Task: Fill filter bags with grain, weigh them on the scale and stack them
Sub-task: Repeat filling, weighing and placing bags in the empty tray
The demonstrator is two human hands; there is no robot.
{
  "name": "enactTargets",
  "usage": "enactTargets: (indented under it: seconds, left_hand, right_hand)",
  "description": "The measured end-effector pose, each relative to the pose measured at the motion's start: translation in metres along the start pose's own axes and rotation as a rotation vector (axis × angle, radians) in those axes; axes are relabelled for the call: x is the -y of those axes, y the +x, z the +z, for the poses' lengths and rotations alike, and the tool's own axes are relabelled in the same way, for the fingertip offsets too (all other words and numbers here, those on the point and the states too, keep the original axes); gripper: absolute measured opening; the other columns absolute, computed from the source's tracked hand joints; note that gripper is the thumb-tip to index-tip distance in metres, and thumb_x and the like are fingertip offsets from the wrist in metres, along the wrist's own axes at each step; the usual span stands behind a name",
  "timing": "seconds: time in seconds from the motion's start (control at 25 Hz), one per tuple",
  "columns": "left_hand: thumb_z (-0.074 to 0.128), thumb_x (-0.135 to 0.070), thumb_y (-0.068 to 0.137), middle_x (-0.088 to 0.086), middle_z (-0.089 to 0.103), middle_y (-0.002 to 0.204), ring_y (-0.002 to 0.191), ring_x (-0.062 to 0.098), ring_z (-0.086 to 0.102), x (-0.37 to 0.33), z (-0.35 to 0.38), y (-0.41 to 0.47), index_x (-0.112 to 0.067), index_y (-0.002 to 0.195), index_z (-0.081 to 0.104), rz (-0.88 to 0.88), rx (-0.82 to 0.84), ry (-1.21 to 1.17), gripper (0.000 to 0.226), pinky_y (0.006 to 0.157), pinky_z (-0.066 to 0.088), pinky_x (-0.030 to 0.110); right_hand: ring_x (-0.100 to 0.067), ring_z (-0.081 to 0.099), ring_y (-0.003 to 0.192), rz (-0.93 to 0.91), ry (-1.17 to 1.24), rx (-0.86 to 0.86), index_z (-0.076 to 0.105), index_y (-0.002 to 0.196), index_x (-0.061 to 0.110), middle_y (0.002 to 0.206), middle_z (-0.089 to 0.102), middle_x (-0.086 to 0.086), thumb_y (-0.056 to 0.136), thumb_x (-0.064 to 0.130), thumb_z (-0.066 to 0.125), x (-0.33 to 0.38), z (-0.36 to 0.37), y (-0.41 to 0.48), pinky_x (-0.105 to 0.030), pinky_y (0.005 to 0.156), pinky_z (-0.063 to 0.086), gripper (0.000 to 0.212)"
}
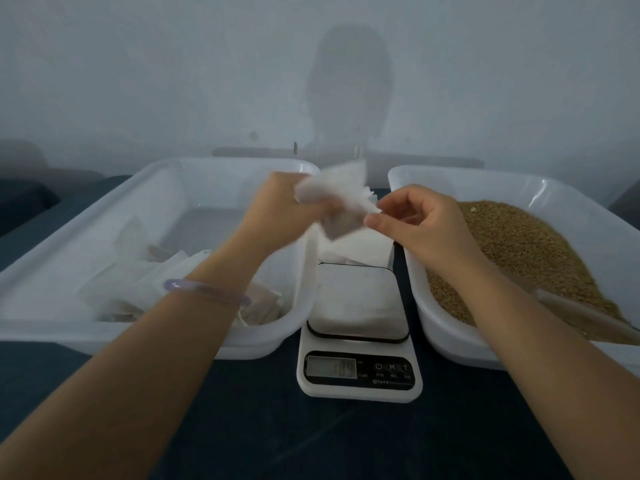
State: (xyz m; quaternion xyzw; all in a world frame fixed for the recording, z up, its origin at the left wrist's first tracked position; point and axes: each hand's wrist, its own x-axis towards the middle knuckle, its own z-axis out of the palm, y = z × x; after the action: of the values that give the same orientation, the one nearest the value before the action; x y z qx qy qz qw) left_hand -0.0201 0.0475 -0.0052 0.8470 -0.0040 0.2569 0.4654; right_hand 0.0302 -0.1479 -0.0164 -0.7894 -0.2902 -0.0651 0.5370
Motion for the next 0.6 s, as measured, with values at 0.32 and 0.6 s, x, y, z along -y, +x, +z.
enactTargets:
  seconds: [0.32, 0.6]
  left_hand:
    - [0.064, 0.002, 0.076, 0.014, 0.066, 0.068, 0.051, 0.021, 0.067, 0.013, -0.049, 0.000, 0.004, 0.086, 0.061, -0.622, 0.257, 0.285, 0.011, 0.055, 0.058, 0.032]
    - [0.076, -0.015, 0.076, 0.012, 0.069, 0.080, 0.059, 0.023, 0.070, 0.018, -0.054, -0.009, -0.005, 0.093, 0.062, -0.859, 0.578, 0.433, 0.023, 0.068, 0.058, 0.040]
  right_hand:
    - [-0.001, 0.061, 0.070, 0.024, -0.051, 0.007, 0.068, 0.081, 0.022, 0.077, 0.068, 0.007, 0.075, 0.034, 0.076, -0.004, 0.001, 0.003, -0.018, 0.071, 0.048, 0.015]
    - [0.002, 0.059, 0.068, 0.024, -0.054, 0.005, 0.069, 0.080, 0.022, 0.076, 0.068, 0.008, 0.076, 0.034, 0.075, -0.005, 0.001, 0.003, -0.011, 0.067, 0.047, 0.014]
